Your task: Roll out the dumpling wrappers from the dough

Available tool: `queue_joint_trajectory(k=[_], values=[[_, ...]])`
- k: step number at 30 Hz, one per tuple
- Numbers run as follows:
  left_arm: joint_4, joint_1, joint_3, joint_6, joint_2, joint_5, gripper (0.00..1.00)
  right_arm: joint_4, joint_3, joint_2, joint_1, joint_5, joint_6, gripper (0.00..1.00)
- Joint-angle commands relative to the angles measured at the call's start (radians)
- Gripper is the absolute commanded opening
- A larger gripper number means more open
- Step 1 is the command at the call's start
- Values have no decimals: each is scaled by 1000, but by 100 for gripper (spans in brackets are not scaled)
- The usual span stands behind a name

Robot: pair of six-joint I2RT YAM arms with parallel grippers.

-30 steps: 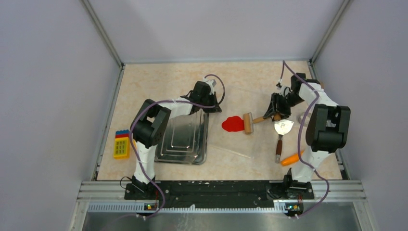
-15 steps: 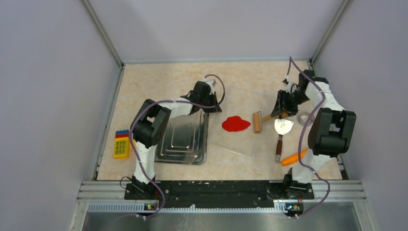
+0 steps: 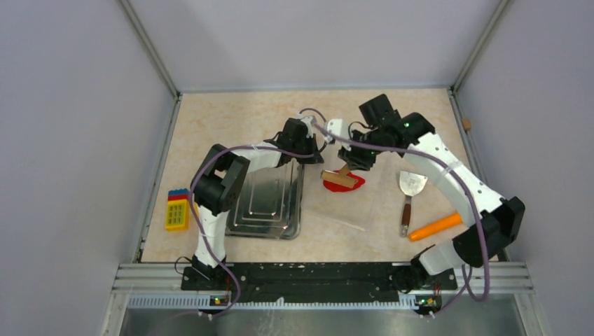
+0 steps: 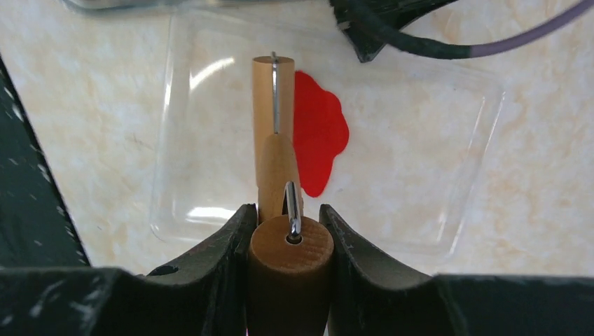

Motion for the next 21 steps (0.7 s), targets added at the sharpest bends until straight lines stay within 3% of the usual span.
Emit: queue_joint_trajectory(k=[1, 9, 21], values=[[-76, -18, -17, 41, 49, -34, 0, 55, -115, -64, 111, 264, -311, 0], [-74, -17, -19, 42, 47, -35, 0, 235, -210, -75, 225, 475, -383, 0], [-75, -17, -17, 48, 52, -36, 0, 339, -331, -95, 237, 382, -349, 0]])
